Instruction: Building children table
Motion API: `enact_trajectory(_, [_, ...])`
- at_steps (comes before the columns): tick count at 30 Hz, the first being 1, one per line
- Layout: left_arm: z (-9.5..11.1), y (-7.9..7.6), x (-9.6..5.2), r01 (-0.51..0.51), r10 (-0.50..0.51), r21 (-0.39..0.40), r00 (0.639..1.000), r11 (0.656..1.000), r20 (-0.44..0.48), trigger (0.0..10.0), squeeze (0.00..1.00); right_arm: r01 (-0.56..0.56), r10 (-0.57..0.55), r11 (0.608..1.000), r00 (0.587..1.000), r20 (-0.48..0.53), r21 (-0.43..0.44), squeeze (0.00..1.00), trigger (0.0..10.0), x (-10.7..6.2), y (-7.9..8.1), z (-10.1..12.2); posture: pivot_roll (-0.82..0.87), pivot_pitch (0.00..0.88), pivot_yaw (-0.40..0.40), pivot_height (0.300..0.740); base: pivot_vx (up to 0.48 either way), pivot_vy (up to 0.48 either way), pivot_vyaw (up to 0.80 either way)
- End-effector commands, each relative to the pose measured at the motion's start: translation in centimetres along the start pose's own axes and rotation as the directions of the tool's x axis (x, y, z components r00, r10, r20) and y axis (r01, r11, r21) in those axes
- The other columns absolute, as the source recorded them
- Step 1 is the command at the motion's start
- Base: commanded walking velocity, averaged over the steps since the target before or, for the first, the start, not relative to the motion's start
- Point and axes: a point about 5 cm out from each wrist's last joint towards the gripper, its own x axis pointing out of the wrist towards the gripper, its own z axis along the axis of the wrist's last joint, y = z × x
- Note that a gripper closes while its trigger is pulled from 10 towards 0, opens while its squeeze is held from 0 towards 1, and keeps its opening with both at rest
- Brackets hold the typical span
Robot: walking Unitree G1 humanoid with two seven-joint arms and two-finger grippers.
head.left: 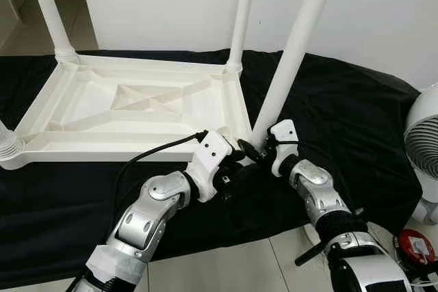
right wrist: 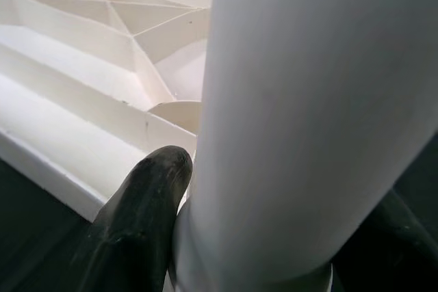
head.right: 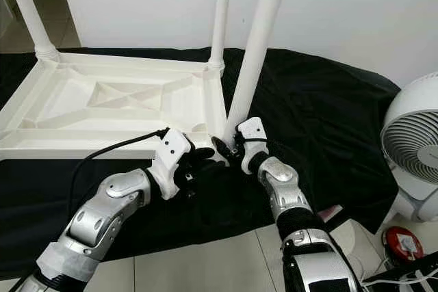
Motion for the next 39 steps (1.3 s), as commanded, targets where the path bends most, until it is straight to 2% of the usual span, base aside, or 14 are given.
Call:
enact_trajectory(1, [-0.3, 0.2, 0.1, -0.060, 0.060, 0.000, 0.998, 0.998, -0.006, 10.0, 0.00, 0.068, -0.069, 0.996, 0.997, 0.016, 0.057, 0.00, 10.0, 0.0, 0.2, 0.1, 0.05, 0.045, -0.082, 0.740, 0.000, 0.000, 0.00])
enact_trajectory(8, [-0.5, 0.4, -0.1, -0.078, 0.078, 0.008, 0.997, 0.997, -0.010, 10.0, 0.00, 0.183, -0.186, 0.980, 0.982, 0.036, 0.075, 0.00, 10.0, 0.2, 1.5, 0.6, 0.05, 0.046, -0.083, 0.740, 0.000, 0.000, 0.00])
enact_trajectory(11, [-0.6, 0.5, -0.1, -0.089, 0.089, 0.040, 0.996, 0.995, 0.005, 10.0, 0.00, 0.314, -0.320, 0.939, 0.947, 0.019, 0.139, 0.00, 10.0, 0.3, 2.8, 0.7, 0.06, 0.041, -0.087, 0.740, 0.000, 0.000, 0.00])
enact_trajectory(13, [-0.6, 0.5, 0.0, -0.085, 0.085, 0.035, 0.996, 0.996, 0.007, 10.0, 0.00, 0.344, -0.349, 0.928, 0.937, 0.015, 0.142, 0.00, 10.0, 0.3, 3.4, 0.6, 0.06, 0.041, -0.087, 0.740, 0.000, 0.000, 0.00])
enact_trajectory(16, [-0.7, 0.5, 0.0, -0.085, 0.085, 0.027, 0.996, 0.996, 0.007, 10.0, 0.00, 0.369, -0.374, 0.914, 0.927, 0.002, 0.168, 0.00, 10.0, 0.5, 4.6, 0.5, 0.06, 0.041, -0.087, 0.740, 0.000, 0.000, 0.00])
enact_trajectory(20, [-0.7, 0.5, 0.1, -0.092, 0.091, 0.036, 0.996, 0.995, 0.009, 10.0, 0.00, 0.364, -0.370, 0.914, 0.929, 0.002, 0.181, 0.00, 10.0, 0.6, 5.4, 0.6, 0.06, 0.030, -0.092, 0.740, 0.000, 0.000, 0.00])
enact_trajectory(25, [-0.8, 0.5, 0.1, -0.094, 0.094, 0.047, 0.995, 0.994, 0.014, 10.0, 0.00, 0.366, -0.372, 0.916, 0.928, 0.005, 0.161, 0.00, 10.0, 0.4, 5.4, 0.8, 0.06, 0.022, -0.091, 0.740, 0.000, 0.000, 0.00])
enact_trajectory(26, [-0.8, 0.5, 0.1, -0.091, 0.090, 0.050, 0.996, 0.995, 0.018, 10.0, 0.00, 0.364, -0.370, 0.915, 0.929, 0.006, 0.173, 1.00, 10.0, 0.3, 5.1, 0.9, 0.06, 0.020, -0.091, 0.740, 0.000, 0.000, 0.00])
enact_trajectory(32, [-0.8, 0.3, 0.1, -0.062, 0.061, 0.038, 0.998, 0.997, 0.026, 10.0, 0.00, 0.369, -0.378, 0.914, 0.925, 0.024, 0.166, 1.00, 10.0, -0.2, 4.4, 1.4, 0.06, 0.015, -0.090, 0.740, 0.000, 0.000, 0.00])
enact_trajectory(35, [-0.9, 0.2, 0.1, -0.048, 0.047, 0.028, 0.999, 0.998, 0.028, 10.0, 0.00, 0.336, -0.346, 0.931, 0.937, 0.051, 0.143, 1.00, 10.0, -0.6, 4.1, 1.8, 0.05, 0.013, -0.091, 0.740, 0.000, 0.000, 0.00])
enact_trajectory(36, [-0.9, 0.2, 0.1, -0.043, 0.042, 0.026, 0.999, 0.999, 0.030, 10.0, 0.00, 0.292, -0.302, 0.946, 0.952, 0.055, 0.142, 1.00, 10.0, -0.8, 4.1, 1.8, 0.05, 0.012, -0.091, 0.740, 0.000, 0.000, 0.00])
enact_trajectory(37, [-0.9, 0.2, 0.0, -0.039, 0.038, 0.022, 0.999, 0.999, 0.031, 10.0, 0.00, 0.262, -0.272, 0.955, 0.961, 0.058, 0.137, 0.89, 10.0, -1.0, 4.1, 1.8, 0.05, 0.010, -0.091, 0.740, 0.000, 0.000, 0.00])
enact_trajectory(38, [-0.9, 0.2, 0.0, -0.039, 0.038, 0.022, 0.999, 0.999, 0.031, 10.0, 0.00, 0.262, -0.272, 0.955, 0.961, 0.058, 0.137, 0.89, 10.0, -1.0, 4.1, 1.8, 0.05, 0.010, -0.091, 0.740, 0.000, 0.000, 0.00])
enact_trajectory(39, [-0.9, 0.2, -0.1, -0.033, 0.032, 0.021, 0.999, 0.999, 0.032, 10.0, 0.00, 0.221, -0.228, 0.970, 0.972, 0.060, 0.103, 0.00, 10.0, -1.2, 3.7, 1.8, 0.05, 0.010, -0.092, 0.740, 0.000, 0.000, 0.00])
